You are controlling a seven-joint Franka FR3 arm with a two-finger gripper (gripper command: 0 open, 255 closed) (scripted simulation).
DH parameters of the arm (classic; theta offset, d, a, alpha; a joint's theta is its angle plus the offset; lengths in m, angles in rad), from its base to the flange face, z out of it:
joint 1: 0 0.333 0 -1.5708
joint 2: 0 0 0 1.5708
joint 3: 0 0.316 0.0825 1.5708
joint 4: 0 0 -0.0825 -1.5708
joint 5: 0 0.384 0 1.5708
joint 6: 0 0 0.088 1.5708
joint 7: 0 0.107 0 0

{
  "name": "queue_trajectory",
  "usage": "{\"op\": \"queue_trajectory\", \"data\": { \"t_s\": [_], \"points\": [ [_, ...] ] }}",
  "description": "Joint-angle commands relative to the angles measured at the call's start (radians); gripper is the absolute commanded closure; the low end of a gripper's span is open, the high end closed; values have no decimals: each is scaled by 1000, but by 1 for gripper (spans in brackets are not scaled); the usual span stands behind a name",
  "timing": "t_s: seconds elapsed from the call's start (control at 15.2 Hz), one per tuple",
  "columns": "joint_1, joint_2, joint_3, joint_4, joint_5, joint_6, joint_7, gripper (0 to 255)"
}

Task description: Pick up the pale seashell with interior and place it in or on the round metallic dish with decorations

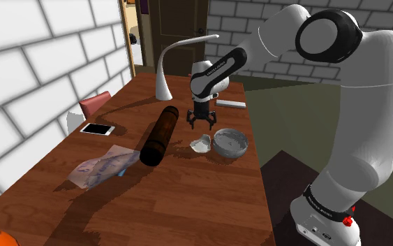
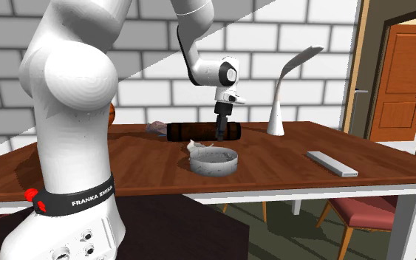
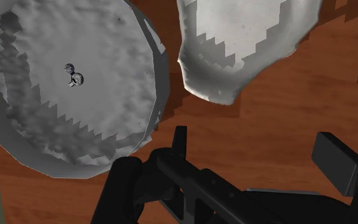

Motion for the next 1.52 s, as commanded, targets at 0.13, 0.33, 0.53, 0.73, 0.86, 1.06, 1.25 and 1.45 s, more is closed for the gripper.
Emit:
{"op": "queue_trajectory", "data": {
  "t_s": [0.13, 0.33, 0.53, 0.73, 0.86, 1.06, 1.25, 1.45],
  "points": [
    [0, 0, 0, 0, 0, 0, 0, 255],
    [0, 0, 0, 0, 0, 0, 0, 255],
    [0, 0, 0, 0, 0, 0, 0, 255],
    [15, -41, -7, -72, 26, 58, 107, 0],
    [62, -111, -23, -196, 68, 172, 336, 0],
    [166, -174, -53, -327, 88, 330, 733, 0],
    [313, -181, -113, -380, 29, 450, 1212, 0],
    [331, -153, -124, -377, 23, 479, 1247, 0]
  ]
}}
